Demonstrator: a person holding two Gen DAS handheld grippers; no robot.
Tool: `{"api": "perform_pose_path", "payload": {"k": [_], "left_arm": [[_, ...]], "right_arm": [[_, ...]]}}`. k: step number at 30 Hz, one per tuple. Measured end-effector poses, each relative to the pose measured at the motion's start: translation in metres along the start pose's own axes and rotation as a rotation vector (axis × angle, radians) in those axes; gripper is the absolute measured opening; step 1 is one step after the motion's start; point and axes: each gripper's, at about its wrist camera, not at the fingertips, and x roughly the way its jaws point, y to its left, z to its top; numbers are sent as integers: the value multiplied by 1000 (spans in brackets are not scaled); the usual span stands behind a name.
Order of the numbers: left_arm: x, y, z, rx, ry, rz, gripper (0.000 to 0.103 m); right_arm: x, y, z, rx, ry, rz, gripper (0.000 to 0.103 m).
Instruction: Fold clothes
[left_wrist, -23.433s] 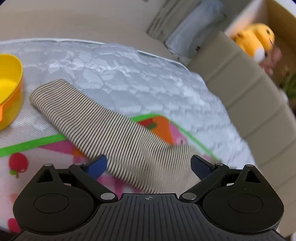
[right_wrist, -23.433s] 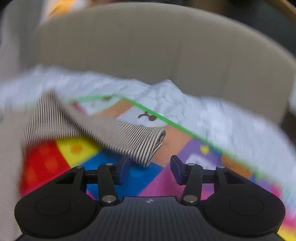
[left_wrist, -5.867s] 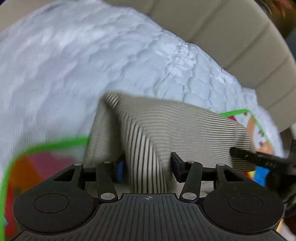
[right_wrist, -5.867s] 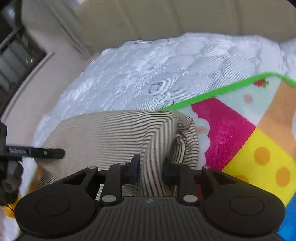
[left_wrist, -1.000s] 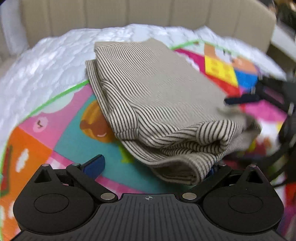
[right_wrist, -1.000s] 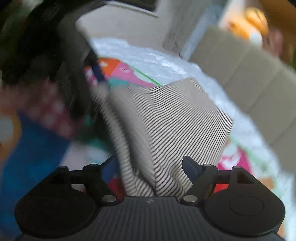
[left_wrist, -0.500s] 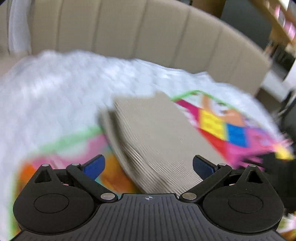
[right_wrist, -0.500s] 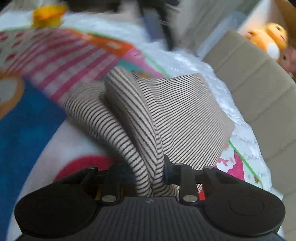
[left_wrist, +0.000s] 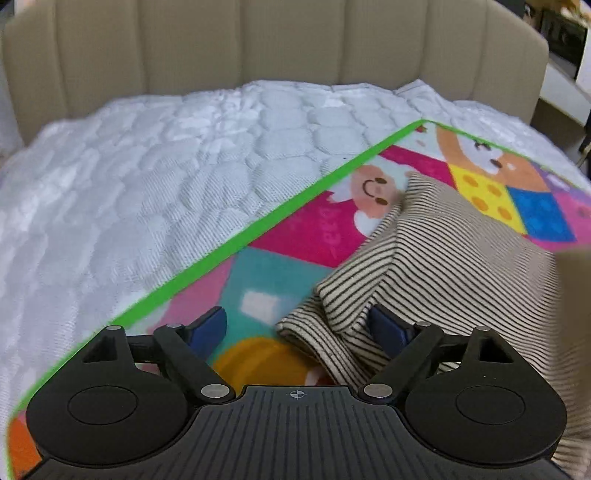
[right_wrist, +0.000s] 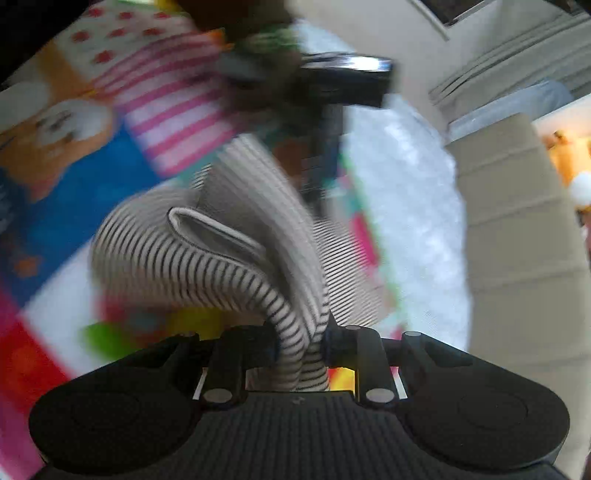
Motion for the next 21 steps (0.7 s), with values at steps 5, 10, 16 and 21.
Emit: {"api": "perform_pose_path", "payload": {"k": [5, 10, 16, 21], "left_arm": [[-7, 10, -8, -14, 3, -54, 88], [-53, 30, -26, -88, -37, -54, 89], [-108, -8, -8, 41, -88, -211, 100], [-92, -89, 7, 320, -14, -79, 102]], "right_arm": [[74, -49, 25, -24, -10, 31, 25], [136, -65, 27, 30, -8, 68, 38], [135, -110, -6, 419, -69, 56, 97], [143, -117, -31, 706, -98, 97, 103]]}}
